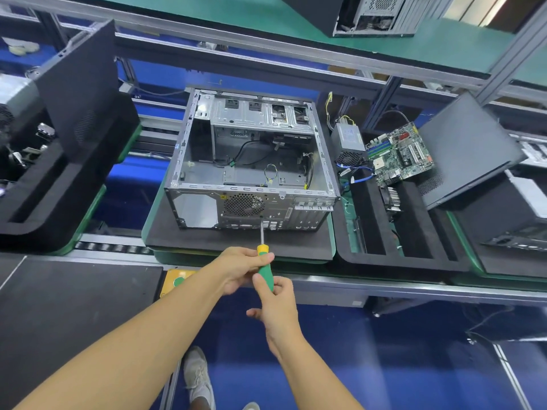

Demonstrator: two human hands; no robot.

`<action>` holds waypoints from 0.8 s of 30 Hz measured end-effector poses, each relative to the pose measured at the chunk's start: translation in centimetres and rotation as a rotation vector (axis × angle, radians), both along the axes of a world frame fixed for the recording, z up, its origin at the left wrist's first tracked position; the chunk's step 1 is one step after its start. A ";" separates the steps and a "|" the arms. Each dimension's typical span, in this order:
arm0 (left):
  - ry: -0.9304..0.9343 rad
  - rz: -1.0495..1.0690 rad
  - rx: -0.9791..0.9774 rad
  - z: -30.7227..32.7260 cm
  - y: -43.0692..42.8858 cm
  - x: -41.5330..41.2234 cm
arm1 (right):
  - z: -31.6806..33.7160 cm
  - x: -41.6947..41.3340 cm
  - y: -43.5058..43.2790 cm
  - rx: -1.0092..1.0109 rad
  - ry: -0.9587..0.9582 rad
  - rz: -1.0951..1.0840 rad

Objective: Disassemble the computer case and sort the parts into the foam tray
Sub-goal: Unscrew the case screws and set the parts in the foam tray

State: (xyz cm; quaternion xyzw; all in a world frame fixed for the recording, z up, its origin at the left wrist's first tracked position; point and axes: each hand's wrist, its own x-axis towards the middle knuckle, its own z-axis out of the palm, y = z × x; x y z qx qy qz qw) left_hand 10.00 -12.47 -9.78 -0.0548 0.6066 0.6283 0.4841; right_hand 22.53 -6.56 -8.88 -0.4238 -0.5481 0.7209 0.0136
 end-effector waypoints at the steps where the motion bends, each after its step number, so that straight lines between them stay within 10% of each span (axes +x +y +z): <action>1: -0.014 0.015 0.025 -0.1 0.0 0.1 | 0.1 0.1 0.0 -0.153 0.019 -0.021; 7: -0.038 0.018 0.147 -0.3 -0.2 0.3 | 0.3 0.5 0.9 -0.591 0.181 -0.083; 18: 0.030 -0.049 -0.018 0.7 0.3 0.3 | -0.4 0.7 -0.8 0.250 0.014 0.004; 24: -0.025 0.017 0.039 0.1 -0.5 -0.1 | 0.5 0.5 0.4 -0.621 0.116 -0.127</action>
